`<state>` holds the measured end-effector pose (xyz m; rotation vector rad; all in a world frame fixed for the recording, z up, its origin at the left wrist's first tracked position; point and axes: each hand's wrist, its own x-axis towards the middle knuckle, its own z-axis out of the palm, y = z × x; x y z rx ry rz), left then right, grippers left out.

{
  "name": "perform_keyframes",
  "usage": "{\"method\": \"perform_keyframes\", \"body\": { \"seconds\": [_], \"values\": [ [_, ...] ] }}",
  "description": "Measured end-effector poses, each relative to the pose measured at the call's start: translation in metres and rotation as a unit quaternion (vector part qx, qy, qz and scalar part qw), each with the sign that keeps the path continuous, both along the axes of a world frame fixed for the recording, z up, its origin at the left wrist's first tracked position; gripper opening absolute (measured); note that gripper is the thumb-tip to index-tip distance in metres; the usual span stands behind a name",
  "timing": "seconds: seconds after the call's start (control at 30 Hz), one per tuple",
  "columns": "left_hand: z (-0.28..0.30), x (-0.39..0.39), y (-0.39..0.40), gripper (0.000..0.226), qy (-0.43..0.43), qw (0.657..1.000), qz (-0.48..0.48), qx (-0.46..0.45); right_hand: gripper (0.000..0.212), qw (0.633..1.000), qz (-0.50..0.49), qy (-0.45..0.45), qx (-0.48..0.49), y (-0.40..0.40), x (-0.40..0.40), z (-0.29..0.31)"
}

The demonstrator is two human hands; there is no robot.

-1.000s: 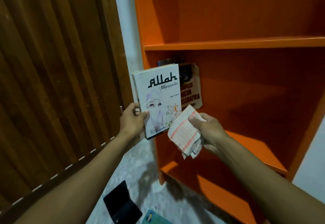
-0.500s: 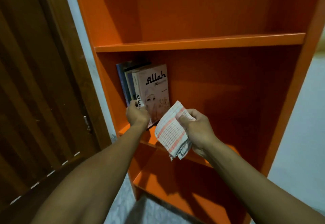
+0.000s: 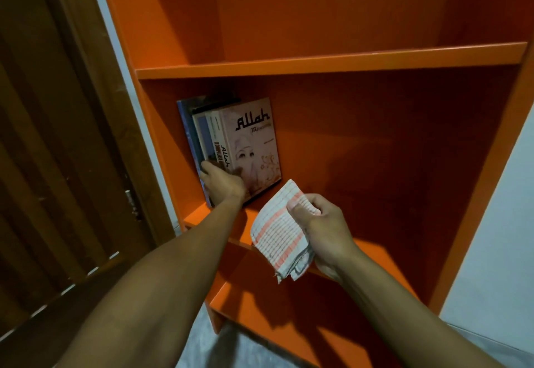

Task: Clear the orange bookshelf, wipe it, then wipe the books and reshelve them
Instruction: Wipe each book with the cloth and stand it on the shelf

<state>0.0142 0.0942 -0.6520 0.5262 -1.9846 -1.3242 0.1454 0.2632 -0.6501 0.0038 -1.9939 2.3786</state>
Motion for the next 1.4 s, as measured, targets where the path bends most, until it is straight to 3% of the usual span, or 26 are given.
{"method": "perform_keyframes", "body": {
  "seconds": [0.23,0.4,0.53,0.67,0.9,1.17,1.33,1.4],
  "values": [
    [-0.014,0.054,-0.035,0.032,0.048,0.989,-0.051,-0.129,0.016,0.999,0.033,-0.005,0.012,-0.024,0.018,-0.006],
    [-0.045,0.108,-0.090,0.022,0.029,0.984,-0.061,-0.166,0.003,0.996,0.076,-0.031,0.022,-0.058,0.041,-0.014],
    [-0.090,0.169,-0.133,0.017,-0.044,0.981,-0.085,-0.170,0.013,0.992,0.108,-0.056,0.031,-0.084,0.058,-0.032],
    [-0.156,0.227,-0.173,0.022,-0.169,0.974,-0.089,-0.118,0.013,0.987,0.127,-0.079,0.061,-0.114,0.073,-0.056],
    [-0.289,0.304,-0.204,0.035,-0.424,0.895,-0.118,-0.070,0.020,0.977,0.158,-0.116,0.088,-0.153,0.092,-0.101],
    [-0.386,0.323,-0.182,0.039,-0.555,0.819,-0.139,-0.045,0.020,0.958,0.240,-0.056,0.148,-0.173,0.089,-0.112],
    [-0.414,0.315,-0.170,0.069,-0.598,0.789,-0.139,-0.010,0.020,0.959,0.240,-0.029,0.149,-0.173,0.085,-0.117],
    [-0.417,0.313,-0.158,0.068,-0.611,0.783,-0.113,-0.032,0.018,0.956,0.248,-0.025,0.155,-0.170,0.083,-0.119]
  ]
}}
